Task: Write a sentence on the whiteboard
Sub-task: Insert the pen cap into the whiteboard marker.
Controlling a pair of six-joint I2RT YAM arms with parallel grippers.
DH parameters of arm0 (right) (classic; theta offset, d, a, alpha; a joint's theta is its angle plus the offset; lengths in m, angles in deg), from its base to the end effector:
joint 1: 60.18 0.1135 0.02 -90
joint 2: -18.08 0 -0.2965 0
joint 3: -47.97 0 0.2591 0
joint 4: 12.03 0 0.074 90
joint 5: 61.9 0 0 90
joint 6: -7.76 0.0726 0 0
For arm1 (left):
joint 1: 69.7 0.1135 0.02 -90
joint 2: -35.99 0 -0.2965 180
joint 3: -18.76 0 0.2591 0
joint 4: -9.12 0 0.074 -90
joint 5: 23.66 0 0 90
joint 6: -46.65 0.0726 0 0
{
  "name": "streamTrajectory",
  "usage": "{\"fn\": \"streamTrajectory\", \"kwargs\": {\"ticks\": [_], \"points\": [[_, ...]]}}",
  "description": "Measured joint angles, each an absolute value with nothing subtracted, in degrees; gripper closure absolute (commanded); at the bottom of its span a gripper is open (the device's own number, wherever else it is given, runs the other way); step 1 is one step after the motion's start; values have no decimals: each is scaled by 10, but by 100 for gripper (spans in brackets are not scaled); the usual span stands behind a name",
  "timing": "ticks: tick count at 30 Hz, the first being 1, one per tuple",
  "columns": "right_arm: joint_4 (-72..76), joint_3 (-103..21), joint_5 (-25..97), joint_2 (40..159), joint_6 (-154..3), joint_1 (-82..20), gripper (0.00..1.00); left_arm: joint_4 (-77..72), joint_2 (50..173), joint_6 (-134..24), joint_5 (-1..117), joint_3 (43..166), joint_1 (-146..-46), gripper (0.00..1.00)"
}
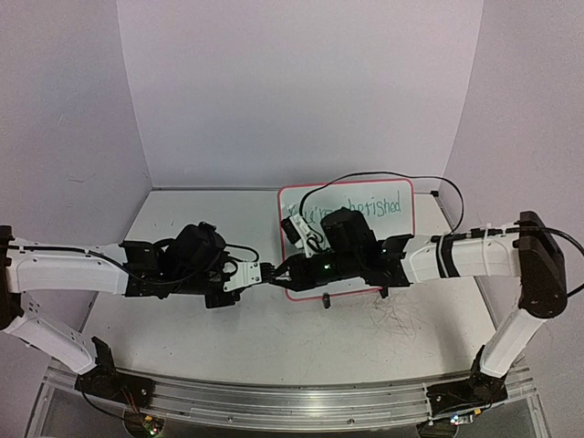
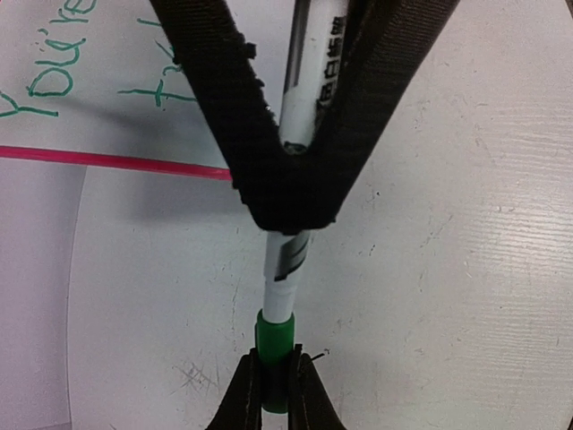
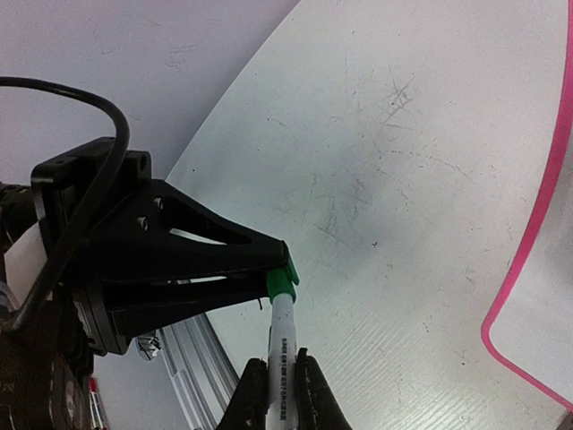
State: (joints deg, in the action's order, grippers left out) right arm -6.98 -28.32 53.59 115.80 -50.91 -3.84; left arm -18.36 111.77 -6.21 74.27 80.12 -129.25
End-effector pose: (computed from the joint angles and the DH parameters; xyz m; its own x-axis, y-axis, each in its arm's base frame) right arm 0.2101 0.3718 0.2504 -0.7128 -0.2236 -0.6648 -0.6956 0.3465 0.6293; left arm 0.1641 -0.2593 0.2390 0.2143 0.8154 -0.5377 0.8435 0.1231 0.5228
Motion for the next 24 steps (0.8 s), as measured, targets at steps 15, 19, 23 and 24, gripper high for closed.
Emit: {"fn": "streamTrajectory", "kwargs": {"ticks": [15,19,23,24], "points": [[-63,-319,577,1207,-483,-22,100,-238,1116,-52,857,802,-1367,100],[-63,-319,578,1207,-485,-22,100,-238,1117,-53,864,802,-1373,100],[-69,-318,573,1208,-456,-19,100,-238,1123,-59,892,802,-1387,100],[-72,-318,570,1209,-447,-17,100,-238,1125,-61,898,802,-1389,100]]}}
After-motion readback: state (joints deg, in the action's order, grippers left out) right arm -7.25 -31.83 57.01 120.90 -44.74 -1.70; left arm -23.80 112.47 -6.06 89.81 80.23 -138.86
